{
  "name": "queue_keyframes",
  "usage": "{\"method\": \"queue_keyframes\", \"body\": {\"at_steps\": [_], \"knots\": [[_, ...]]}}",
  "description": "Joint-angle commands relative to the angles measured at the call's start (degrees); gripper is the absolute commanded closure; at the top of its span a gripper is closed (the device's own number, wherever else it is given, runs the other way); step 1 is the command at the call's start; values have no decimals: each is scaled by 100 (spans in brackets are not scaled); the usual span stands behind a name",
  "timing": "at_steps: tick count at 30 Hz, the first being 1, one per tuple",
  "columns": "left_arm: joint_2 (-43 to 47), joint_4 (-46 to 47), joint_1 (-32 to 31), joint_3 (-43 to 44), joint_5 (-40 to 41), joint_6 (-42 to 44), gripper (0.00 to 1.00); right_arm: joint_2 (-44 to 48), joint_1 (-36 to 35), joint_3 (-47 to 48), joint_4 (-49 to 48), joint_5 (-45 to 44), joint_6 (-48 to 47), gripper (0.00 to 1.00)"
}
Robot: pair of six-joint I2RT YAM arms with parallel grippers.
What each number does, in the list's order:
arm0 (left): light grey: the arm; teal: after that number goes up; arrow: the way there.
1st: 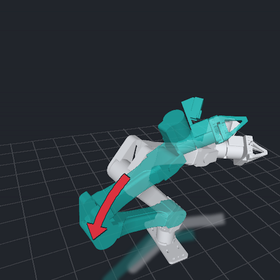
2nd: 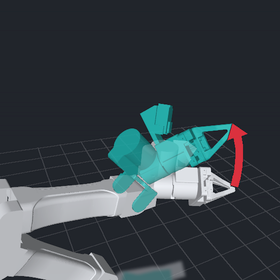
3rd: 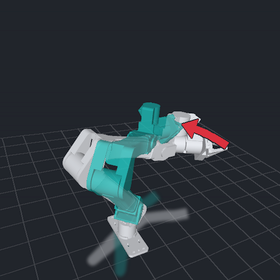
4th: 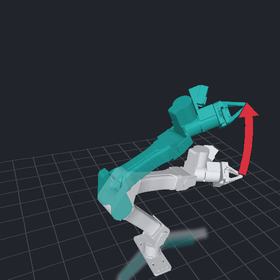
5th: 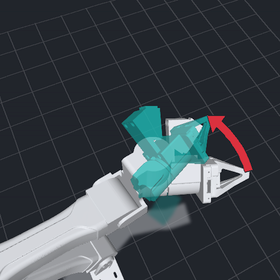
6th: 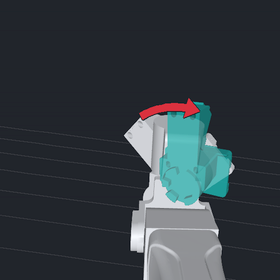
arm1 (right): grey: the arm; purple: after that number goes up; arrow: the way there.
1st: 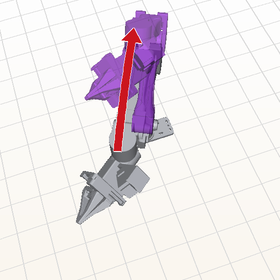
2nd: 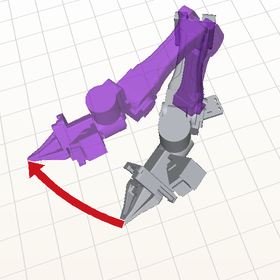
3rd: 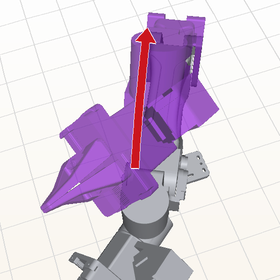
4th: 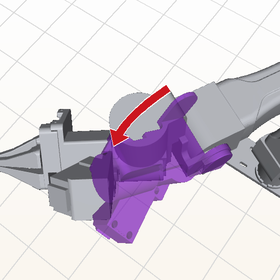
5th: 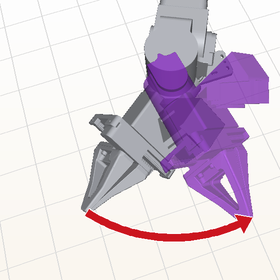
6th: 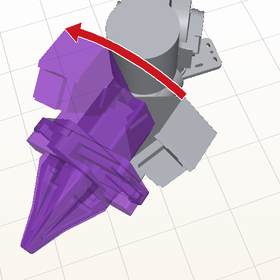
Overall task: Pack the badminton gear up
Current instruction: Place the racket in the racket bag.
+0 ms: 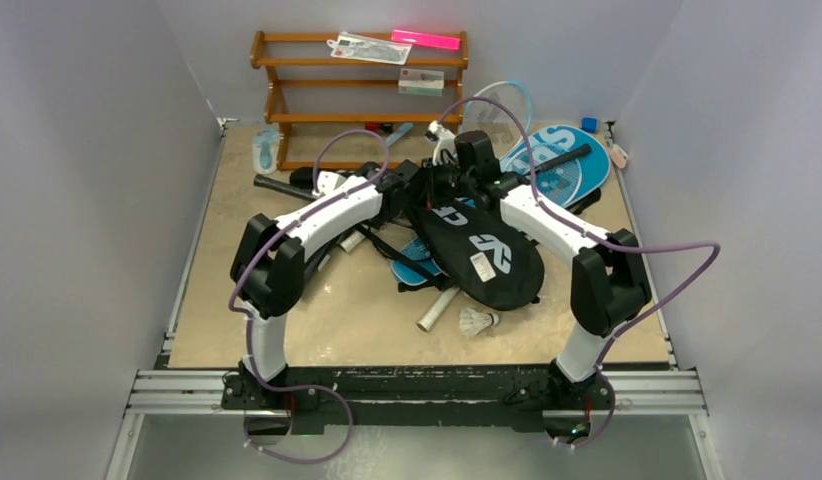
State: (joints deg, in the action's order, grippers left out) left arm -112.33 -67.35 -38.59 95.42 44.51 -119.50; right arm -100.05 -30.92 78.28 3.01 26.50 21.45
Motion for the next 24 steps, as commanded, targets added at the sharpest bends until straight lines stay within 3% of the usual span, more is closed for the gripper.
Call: {"method": "queue_keyframes", "body": {"at_steps": [1, 9, 14, 16, 19, 24], "knots": [[257, 678, -423, 92, 423, 106, 100, 328, 43, 111, -107, 485, -108, 100], [211, 983, -566, 122, 439, 710, 100, 574, 310, -182, 113, 412, -356, 100], [824, 1990, -536, -633, 278, 1423, 54, 583, 560, -351, 20, 443, -330, 100], [1076, 2438, -501, -958, 61, 1648, 40, 550, 674, -378, -64, 598, -269, 100], [1323, 2854, -348, -1216, -406, 2100, 34, 539, 743, -393, -105, 612, -247, 100], [1581, 2633, 49, -1277, -1043, 2736, 32, 548, 763, -399, -24, 550, -303, 100]]}}
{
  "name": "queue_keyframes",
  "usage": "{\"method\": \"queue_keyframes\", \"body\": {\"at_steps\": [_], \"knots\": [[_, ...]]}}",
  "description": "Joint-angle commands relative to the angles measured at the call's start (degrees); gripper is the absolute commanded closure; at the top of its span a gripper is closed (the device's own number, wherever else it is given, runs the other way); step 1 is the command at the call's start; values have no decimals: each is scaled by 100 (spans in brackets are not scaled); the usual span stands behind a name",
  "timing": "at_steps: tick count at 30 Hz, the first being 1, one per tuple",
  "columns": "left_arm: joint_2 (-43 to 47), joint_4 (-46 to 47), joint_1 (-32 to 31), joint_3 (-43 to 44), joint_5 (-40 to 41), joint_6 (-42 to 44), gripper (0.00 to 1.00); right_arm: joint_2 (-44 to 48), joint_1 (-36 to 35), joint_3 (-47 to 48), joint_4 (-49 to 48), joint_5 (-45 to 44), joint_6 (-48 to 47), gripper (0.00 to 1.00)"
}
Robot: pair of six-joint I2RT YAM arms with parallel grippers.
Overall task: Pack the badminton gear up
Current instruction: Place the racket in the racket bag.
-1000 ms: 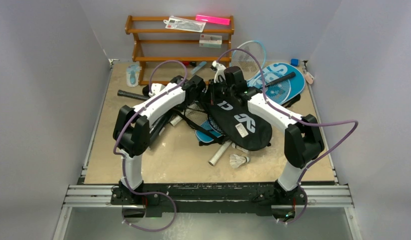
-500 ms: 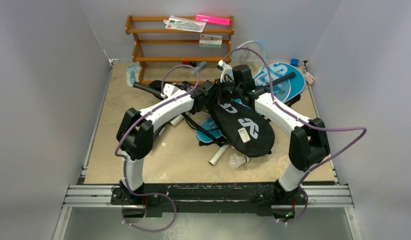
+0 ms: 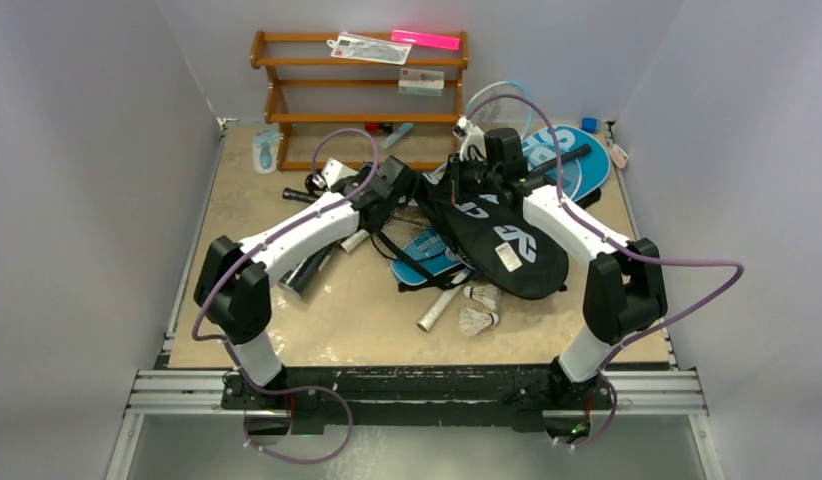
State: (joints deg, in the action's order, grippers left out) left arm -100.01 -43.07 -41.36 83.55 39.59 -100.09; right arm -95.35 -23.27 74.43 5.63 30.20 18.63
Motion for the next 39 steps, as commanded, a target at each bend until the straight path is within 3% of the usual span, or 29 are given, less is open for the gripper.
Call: {"method": "queue_keyframes", "body": {"at_steps": [1, 7, 11, 16, 23, 29, 39], "knots": [[452, 184, 427, -131, -681, 1006, 32, 78, -2, -16, -276, 154, -30, 100], [1383, 275, 1352, -903, -1361, 1941, 36, 78, -2, -85, -240, 51, -139, 100], [2172, 368, 1972, -1568, -1419, 2219, 27, 65, -2, -89, -248, 94, -158, 100], [2563, 1096, 3078, -2244, -2408, 2880, 28, 22, -2, -23, -252, 198, -230, 100], [2068, 2001, 3737, -2367, -3626, 3834, 27, -80, -2, 146, -98, 151, -447, 100], [1687, 2826, 4116, -2767, -3891, 3703, 28, -88, -2, 124, -141, 177, -449, 100], [892, 3785, 4136, -2630, -4084, 3852, 28, -183, -2, 167, -205, 251, -505, 100]]}}
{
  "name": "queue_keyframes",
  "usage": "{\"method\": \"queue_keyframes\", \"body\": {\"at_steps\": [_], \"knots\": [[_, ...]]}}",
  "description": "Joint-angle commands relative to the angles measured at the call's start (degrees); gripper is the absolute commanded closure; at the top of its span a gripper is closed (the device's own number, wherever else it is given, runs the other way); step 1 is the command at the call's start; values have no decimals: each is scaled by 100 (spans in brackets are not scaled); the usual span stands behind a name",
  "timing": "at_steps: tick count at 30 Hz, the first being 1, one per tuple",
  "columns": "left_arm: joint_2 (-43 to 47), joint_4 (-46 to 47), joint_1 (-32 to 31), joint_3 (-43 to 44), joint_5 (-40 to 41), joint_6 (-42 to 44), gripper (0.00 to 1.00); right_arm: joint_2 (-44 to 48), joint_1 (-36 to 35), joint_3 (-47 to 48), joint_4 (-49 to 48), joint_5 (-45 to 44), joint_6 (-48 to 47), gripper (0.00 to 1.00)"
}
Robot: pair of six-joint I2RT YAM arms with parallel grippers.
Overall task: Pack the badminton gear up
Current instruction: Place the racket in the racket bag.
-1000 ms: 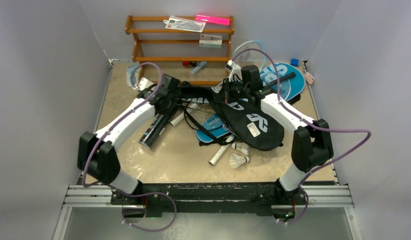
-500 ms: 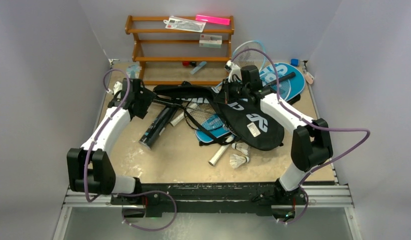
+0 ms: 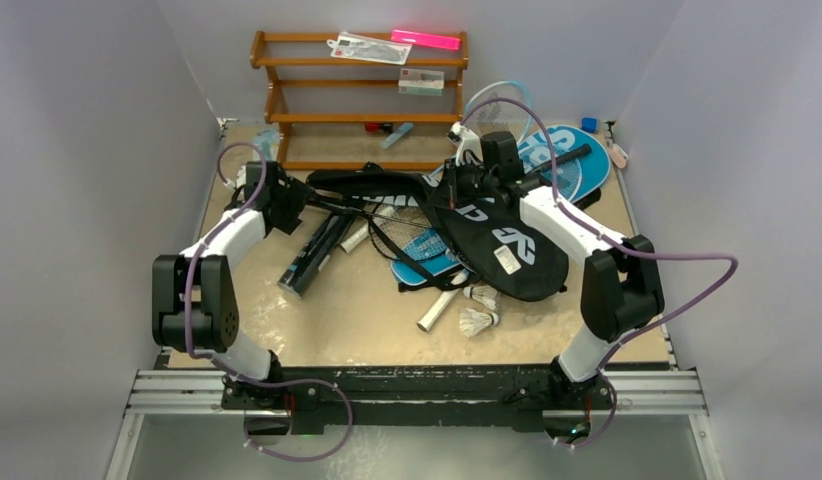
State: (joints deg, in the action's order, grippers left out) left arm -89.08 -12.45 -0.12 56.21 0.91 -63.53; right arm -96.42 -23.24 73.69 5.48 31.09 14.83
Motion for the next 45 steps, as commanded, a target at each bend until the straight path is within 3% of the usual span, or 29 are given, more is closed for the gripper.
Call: {"method": "queue_keyframes", "body": {"at_steps": [1, 4, 5, 8, 10, 20, 28, 36, 38, 40, 45], "knots": [[-255, 852, 12, 97, -257, 211, 28, -85, -5, 242, -188, 174, -137, 100], [-445, 1048, 12, 128, -389, 174, 37, -111, -9, 264, -147, 171, -179, 100], [-526, 1017, 12, 177, -400, 143, 44, -120, -5, 270, -129, 177, -187, 100], [-712, 626, 12, 443, -336, 129, 85, -159, -5, 302, -118, 154, -204, 100], [-690, 402, 12, 548, -319, 130, 96, -179, -33, 356, -16, 54, -268, 100], [445, -475, -253, 470, 214, -692, 96, -229, -534, 689, 568, -843, -991, 100], [302, -817, -1030, 887, 297, -1413, 96, -284, -838, 811, 595, -830, -1203, 100], [478, -666, -1435, 489, 536, -2070, 96, -199, -902, 816, 720, -835, -1329, 100], [542, -860, -1438, 498, 715, -2035, 96, -58, -901, 728, 798, -1093, -1334, 96], [626, -1087, -1438, 529, 954, -1983, 94, 238, -901, 424, 656, -1289, -1337, 81], [798, -1390, -1429, 553, 1209, -1962, 93, 965, -901, -217, 99, -1694, -1306, 64]]}}
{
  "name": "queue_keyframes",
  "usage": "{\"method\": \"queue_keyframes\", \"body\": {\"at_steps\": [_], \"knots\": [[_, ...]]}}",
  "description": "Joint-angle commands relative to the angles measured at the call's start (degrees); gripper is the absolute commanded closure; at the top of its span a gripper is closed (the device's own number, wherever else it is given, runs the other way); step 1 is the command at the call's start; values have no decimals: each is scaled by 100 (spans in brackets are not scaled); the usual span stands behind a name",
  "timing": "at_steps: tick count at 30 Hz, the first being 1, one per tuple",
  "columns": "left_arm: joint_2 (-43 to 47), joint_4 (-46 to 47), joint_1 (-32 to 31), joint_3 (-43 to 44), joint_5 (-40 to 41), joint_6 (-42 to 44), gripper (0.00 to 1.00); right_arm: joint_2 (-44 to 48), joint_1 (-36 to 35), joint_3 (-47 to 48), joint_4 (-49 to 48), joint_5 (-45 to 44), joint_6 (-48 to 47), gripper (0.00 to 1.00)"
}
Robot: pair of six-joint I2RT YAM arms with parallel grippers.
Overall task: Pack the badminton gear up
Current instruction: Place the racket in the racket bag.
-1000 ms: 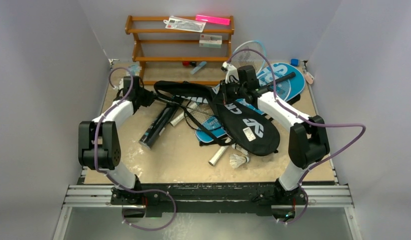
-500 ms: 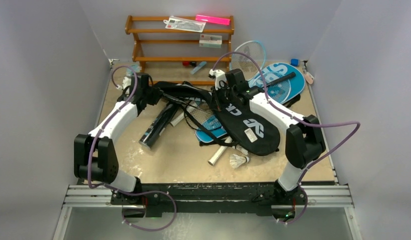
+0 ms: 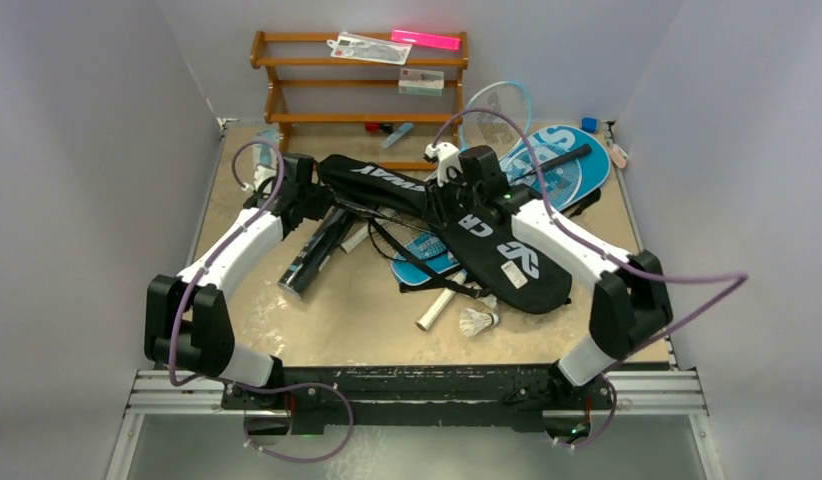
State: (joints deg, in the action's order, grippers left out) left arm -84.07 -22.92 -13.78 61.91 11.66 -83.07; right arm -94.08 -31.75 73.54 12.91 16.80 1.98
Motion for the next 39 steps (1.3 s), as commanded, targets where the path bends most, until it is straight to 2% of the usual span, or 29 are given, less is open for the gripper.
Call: {"method": "queue_keyframes", "body": {"at_steps": [1, 10, 18, 22, 33, 37, 39], "knots": [[308, -397, -63, 7, 147, -12, 93, 794, -72, -219, -659, -273, -32, 61], [209, -569, -63, 180, 128, -32, 92, 1058, -940, -496, -1025, -895, -768, 56], [114, -584, -64, 269, -38, -52, 92, 176, -1645, 128, -895, -1465, -1453, 55], [102, -644, -63, 329, -40, -31, 92, -284, -1751, 536, -843, -1701, -1584, 47], [127, -739, -63, 398, -110, -26, 91, -1213, -1759, 1005, -1058, -2346, -1898, 45], [137, -743, -63, 410, -165, -40, 89, -1463, -1768, 1101, -1162, -2424, -1996, 46], [146, -733, -63, 416, -190, -36, 86, -1498, -1768, 1049, -1264, -2446, -1995, 54]]}}
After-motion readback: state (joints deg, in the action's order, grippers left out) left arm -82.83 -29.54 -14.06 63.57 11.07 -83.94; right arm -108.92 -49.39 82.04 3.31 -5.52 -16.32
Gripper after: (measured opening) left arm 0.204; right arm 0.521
